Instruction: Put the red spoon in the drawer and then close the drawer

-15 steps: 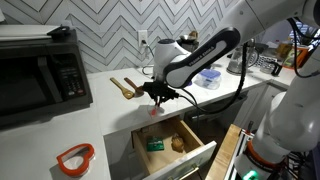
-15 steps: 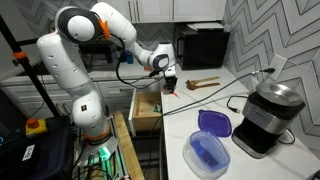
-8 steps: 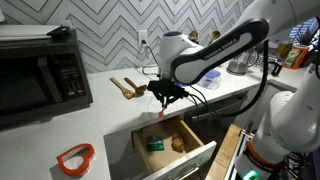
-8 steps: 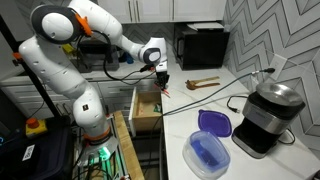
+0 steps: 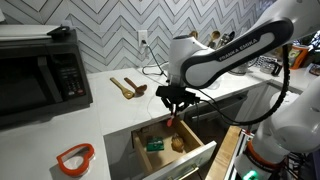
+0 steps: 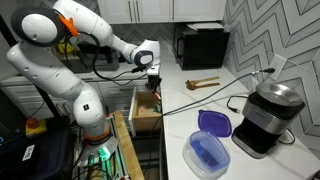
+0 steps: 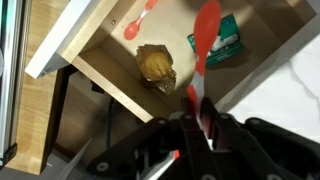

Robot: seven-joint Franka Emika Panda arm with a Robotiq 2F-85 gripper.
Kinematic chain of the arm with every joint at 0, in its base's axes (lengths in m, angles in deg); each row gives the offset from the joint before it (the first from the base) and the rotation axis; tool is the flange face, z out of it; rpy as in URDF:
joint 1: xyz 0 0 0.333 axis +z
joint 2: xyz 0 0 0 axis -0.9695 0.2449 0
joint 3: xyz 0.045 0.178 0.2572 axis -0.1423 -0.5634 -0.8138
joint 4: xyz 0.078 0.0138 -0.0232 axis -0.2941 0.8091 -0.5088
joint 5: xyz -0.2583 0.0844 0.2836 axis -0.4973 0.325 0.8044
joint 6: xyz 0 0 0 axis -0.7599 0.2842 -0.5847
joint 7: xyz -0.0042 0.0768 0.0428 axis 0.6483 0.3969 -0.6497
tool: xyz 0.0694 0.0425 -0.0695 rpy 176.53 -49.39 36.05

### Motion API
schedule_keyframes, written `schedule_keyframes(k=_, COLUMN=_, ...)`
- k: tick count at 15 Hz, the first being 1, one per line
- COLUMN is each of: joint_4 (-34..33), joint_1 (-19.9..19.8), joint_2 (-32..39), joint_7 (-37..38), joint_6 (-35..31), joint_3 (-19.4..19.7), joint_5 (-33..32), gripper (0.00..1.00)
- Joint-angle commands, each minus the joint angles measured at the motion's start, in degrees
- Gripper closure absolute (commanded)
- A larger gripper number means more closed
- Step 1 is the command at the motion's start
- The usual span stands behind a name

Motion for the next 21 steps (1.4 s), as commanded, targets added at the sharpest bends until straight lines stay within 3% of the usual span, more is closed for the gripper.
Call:
schedule_keyframes(k=1, joint_4=3.20, joint_1=0.20, joint_2=-1.34, joint_7=0.69, joint_6=-1.17, joint_3=-0.29, joint_5=3.41, gripper=0.97)
schedule_keyframes(k=3, joint_4=3.78, joint_1=0.33, joint_2=-1.19, joint_7=0.70, joint_6=-1.45, joint_3=-0.30, joint_5=4.71, gripper=0.97)
schedule_keyframes(k=4, joint_4=4.02, joint_1=0.34, joint_2=-1.22, joint_7=0.99, joint_6=-1.54, joint_3=-0.38, joint_5=5.33, gripper=0.61)
schedule_keyframes(k=5, joint_4=4.17, joint_1=0.37, joint_2=-1.27, joint_7=0.97, joint_6=-1.54, joint_3=-0.44, joint_5=5.74, gripper=0.60)
schedule_keyframes(k=10, joint_4=4.64, joint_1=1.41, joint_2=-2.15, joint_7=-0.48, joint_6=-0.37, joint_3=-1.27, joint_5=6.19, gripper=0.25)
schedule_keyframes(k=13, joint_4=5.31, joint_1=3.91, joint_2=-3.07, joint_7=-6.41, joint_6=0.53, joint_3=-0.88, joint_5=7.22, gripper=0.03)
schedule_keyframes(k=21, joint_4=5.76, joint_1=9.90, joint_2=-2.08, joint_7=-27.99, joint_6=2.58, joint_3=-2.20, joint_5=9.47, gripper=0.00)
